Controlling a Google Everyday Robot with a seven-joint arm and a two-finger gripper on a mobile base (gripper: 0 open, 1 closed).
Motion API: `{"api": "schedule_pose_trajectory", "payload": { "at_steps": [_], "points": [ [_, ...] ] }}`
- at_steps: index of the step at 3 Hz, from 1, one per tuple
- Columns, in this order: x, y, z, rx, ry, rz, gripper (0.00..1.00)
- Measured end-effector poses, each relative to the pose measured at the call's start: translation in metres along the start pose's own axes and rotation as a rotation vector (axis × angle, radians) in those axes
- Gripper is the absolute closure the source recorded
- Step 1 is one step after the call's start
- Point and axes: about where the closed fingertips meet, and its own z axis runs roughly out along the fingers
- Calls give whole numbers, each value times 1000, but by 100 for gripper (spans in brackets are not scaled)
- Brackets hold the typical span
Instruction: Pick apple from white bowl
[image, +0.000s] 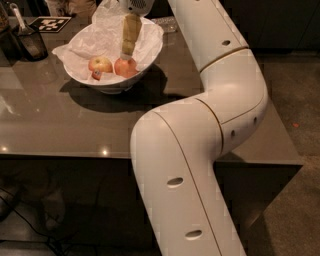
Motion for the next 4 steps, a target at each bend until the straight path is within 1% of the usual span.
{"api": "schedule_pose_trajectory", "payload": {
  "at_steps": [1,2,4],
  "points": [
    [-5,-9,4,32,-19,-1,0],
    [-4,-13,17,28,-23,7,0],
    [6,-11,44,-8,-5,36,0]
  ]
}}
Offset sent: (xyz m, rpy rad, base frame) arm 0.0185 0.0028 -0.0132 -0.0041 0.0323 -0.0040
